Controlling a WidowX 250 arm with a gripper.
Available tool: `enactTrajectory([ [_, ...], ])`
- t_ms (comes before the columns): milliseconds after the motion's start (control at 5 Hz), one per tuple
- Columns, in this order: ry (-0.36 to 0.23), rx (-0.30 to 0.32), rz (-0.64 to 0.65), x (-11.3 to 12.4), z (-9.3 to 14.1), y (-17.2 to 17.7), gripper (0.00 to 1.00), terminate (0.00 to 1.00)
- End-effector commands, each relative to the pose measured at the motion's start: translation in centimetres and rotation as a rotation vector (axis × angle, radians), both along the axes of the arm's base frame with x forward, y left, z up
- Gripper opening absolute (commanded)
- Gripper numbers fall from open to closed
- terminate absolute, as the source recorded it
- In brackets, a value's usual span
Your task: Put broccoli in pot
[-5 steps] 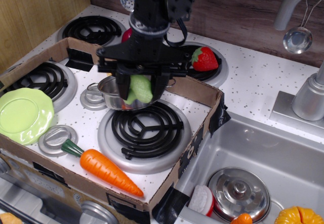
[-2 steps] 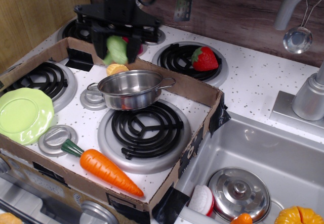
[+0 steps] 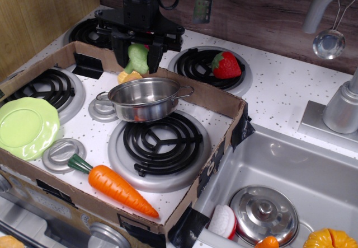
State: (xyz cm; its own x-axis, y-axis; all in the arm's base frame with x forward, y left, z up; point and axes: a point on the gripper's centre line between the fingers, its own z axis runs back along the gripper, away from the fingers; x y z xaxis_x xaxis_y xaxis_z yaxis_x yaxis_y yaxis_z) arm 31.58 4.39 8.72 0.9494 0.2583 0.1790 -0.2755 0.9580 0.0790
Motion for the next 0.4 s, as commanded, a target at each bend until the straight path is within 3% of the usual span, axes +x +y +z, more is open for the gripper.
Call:
enactTrajectory([
  [0, -0.030, 0.021, -0.026, 1.18, 1.51, 0.49, 1.00, 0.00],
  [200, -0.009, 0.036, -0.024, 0.86, 1.67, 0.18, 1.00, 0.00],
])
